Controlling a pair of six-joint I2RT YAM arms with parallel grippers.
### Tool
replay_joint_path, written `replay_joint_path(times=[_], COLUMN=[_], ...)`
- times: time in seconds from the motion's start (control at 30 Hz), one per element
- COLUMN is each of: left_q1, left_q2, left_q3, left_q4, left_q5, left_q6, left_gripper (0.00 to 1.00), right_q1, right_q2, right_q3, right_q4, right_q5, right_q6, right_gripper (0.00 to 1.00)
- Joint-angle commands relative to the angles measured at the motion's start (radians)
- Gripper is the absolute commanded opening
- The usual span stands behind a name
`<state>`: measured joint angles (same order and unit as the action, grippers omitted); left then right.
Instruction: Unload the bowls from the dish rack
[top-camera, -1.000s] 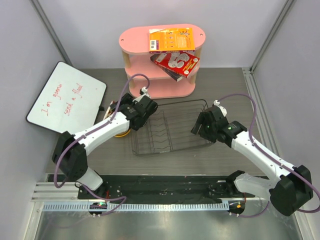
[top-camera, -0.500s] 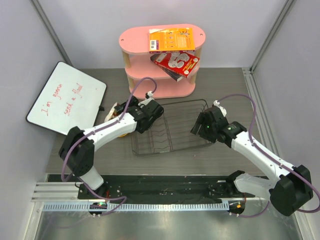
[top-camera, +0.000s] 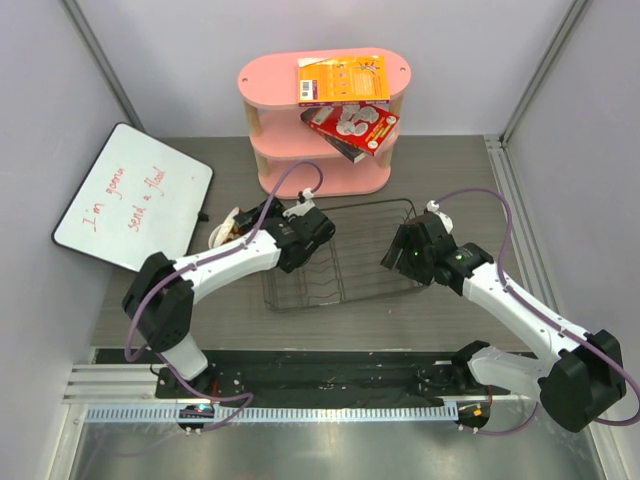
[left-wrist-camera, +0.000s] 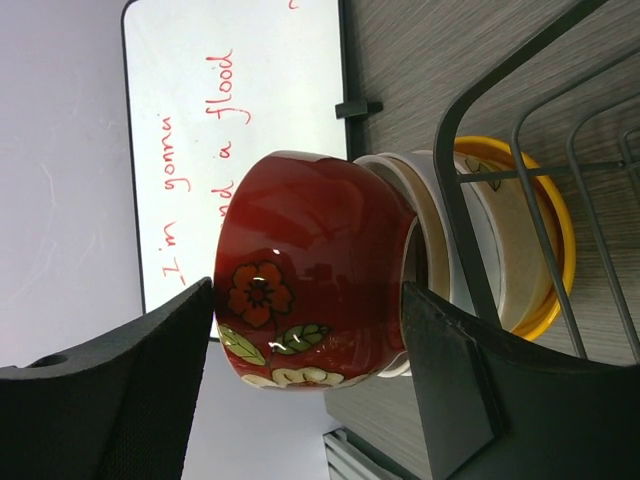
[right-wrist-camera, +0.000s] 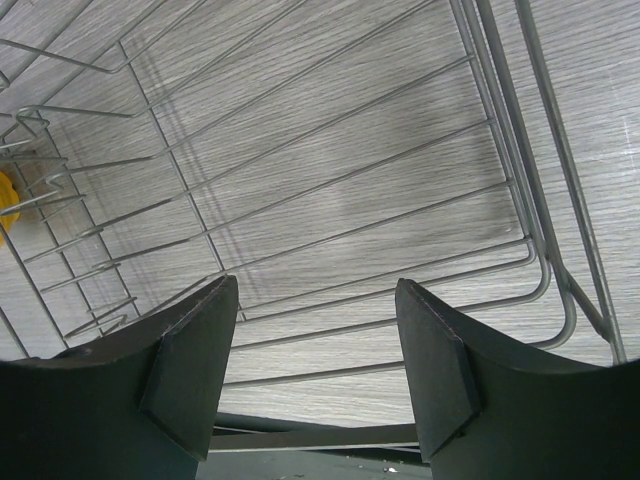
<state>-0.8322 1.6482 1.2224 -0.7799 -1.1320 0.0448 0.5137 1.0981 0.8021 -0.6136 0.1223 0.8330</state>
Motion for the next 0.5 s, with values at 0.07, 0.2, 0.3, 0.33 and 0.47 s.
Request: replay_joint_path(times=[0.07, 0.2, 0.3, 0.33, 0.47], left_q1=[-0.027, -0.028, -0.028, -0.028, -0.028], left_q2=[-0.044, -0.068, -0.077, -0.079, -0.143], left_q3=[0.029, 0.016, 0.017, 0.02, 0.042], left_q4=[-0.001, 0.002, -0.001, -0.001, -0.009], left_q5=[-0.043, 0.006, 0.017, 0.018, 0.084], left_q6=[-0.031, -0.04, -0.074, -0.085, -0.115], left_gripper=[0.9, 0.96, 0.96, 0.97, 0.98], right_q1=[-0.004, -0.006, -0.004, -0.004, -0.006], right_q2=[-0.003, -0.001, 0.0, 0.002, 0.003], right_q3=[-0.006, -0.007, -0.007, -0.007, -0.011], right_q4=[0.026, 0.031, 0.032, 0.034, 0.032], right_q5=[-0.01, -0.018, -0.019, -0.019, -0.021], right_q6=[-0.008, -0.009, -0.012, -0.012, -0.011], right_gripper=[0.7, 0.7, 0.7, 0.7, 0.7])
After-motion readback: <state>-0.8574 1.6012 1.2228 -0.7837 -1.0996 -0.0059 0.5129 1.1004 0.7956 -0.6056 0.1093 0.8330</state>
